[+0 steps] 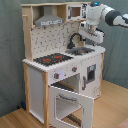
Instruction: Play with the kitchen
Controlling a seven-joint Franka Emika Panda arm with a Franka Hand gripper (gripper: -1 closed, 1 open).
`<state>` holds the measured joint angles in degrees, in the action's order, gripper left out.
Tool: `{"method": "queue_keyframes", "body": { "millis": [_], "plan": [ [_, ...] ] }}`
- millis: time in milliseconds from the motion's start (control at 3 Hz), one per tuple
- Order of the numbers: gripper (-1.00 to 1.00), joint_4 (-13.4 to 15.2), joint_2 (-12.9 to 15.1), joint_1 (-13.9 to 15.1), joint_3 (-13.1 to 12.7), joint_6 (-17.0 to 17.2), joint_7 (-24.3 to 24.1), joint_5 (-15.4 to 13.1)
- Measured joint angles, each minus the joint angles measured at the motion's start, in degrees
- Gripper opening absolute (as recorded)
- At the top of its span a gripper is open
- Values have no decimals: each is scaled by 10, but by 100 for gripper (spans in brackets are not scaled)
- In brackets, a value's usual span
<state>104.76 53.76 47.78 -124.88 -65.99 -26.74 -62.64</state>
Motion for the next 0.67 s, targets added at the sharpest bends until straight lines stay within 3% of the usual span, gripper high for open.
{"method": "queue_keyframes", "body": {
  "millis": [667],
  "plan": [
    [100, 0, -42, -64, -48, 36, -61, 0]
  ]
}}
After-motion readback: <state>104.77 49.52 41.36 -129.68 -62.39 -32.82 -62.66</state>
